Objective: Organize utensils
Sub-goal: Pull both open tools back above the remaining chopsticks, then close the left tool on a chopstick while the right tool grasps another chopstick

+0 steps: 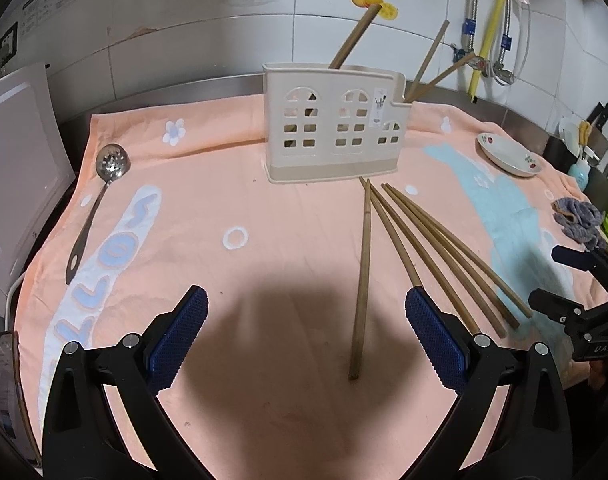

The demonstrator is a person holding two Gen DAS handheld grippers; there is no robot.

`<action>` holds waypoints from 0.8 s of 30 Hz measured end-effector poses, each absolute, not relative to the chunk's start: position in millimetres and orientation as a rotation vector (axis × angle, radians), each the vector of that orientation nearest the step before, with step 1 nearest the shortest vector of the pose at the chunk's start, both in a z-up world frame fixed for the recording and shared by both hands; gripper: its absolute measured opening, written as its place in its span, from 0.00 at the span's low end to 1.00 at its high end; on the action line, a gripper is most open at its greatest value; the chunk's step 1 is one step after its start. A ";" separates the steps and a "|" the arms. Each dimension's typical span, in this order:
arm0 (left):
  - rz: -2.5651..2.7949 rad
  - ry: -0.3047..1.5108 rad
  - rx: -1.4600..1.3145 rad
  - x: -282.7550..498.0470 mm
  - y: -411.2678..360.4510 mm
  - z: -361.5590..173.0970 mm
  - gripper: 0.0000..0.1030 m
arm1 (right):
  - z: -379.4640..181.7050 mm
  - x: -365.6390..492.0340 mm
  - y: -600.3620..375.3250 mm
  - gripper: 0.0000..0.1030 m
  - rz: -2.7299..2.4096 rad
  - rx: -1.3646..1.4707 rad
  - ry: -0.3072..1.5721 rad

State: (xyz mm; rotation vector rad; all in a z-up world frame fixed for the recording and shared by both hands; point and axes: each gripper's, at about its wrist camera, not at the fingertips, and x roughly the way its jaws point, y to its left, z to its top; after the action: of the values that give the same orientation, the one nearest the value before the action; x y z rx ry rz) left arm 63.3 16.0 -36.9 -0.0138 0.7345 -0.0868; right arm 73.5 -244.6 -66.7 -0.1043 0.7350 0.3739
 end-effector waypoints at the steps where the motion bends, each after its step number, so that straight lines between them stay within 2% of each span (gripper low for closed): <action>1: -0.089 0.738 -0.013 63.1 14.9 -37.9 0.95 | -68.8 73.4 -244.8 0.89 0.377 -0.101 0.741; 4: -0.093 0.748 -0.011 62.8 13.4 -41.8 0.95 | -71.8 74.1 -245.7 0.76 0.390 -0.088 0.754; 6: -0.095 0.752 -0.012 63.1 13.2 -43.6 0.95 | -74.7 75.1 -246.1 0.75 0.392 -0.082 0.764; 14: -0.125 0.771 -0.019 62.4 10.1 -52.8 0.95 | -82.6 77.7 -249.4 0.47 0.398 -0.063 0.788; 19: -0.148 0.772 -0.014 61.7 5.9 -56.8 0.95 | -86.7 79.4 -250.9 0.35 0.396 -0.057 0.802; 24: -0.179 0.772 -0.005 62.5 0.3 -61.1 0.91 | -88.4 80.7 -250.5 0.29 0.395 -0.061 0.805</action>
State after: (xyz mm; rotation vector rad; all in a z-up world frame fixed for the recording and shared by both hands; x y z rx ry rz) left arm 62.5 0.3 -61.1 -0.0050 0.7717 -0.1787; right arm 80.7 -250.5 -88.4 -0.0607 0.8054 0.3952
